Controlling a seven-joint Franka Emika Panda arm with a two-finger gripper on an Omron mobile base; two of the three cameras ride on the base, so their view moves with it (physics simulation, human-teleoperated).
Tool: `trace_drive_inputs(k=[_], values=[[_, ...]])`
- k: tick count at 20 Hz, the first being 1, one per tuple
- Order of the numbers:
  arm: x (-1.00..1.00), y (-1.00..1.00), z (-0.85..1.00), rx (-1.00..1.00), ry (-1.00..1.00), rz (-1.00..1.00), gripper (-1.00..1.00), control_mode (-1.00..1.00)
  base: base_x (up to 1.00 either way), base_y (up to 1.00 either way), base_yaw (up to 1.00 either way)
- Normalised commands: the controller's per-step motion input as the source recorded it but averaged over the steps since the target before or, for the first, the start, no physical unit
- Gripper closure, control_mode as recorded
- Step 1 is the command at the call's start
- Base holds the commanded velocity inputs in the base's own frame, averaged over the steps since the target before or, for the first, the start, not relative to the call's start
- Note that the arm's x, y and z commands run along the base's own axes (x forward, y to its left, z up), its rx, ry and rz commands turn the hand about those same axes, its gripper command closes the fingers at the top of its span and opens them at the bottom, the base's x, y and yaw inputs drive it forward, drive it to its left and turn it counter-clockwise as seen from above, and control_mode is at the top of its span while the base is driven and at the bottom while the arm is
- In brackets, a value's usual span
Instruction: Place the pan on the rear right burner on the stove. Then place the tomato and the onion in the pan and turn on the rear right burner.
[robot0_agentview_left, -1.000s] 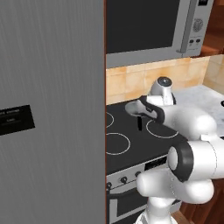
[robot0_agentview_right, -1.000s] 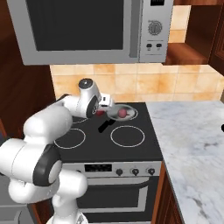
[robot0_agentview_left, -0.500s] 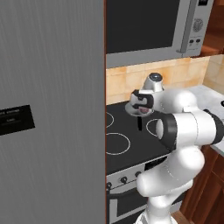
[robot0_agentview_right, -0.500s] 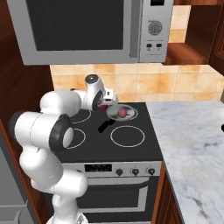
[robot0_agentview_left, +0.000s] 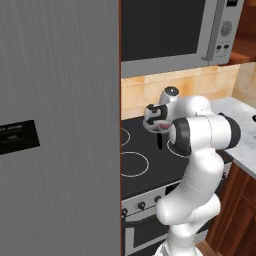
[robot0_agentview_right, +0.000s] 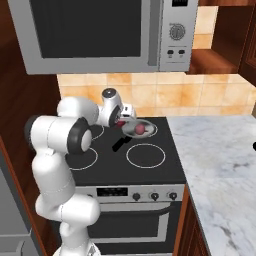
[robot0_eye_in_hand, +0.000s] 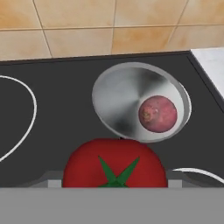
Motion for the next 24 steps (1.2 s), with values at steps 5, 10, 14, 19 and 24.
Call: trace_drive_inputs(k=[5,10,14,19,24], values=[[0.53,0.0,-0.29,0.0,0.0,0.0,1.0,-1.0,0.0,0.0,0.0],[0.52,0.0,-0.25,0.0,0.0,0.0,1.0,-1.0,0.0,0.0,0.0],[0.39,0.0,-0.26,0.0,0.03,0.0,1.0,-1.0,0.0,0.0,0.0],[0.37,-0.04,-0.25,0.0,0.03,0.0,1.0,-1.0,0.0,0.0,0.0],[0.24,-0.1,-0.25,0.0,0.02,0.0,1.0,-1.0,0.0,0.0,0.0]])
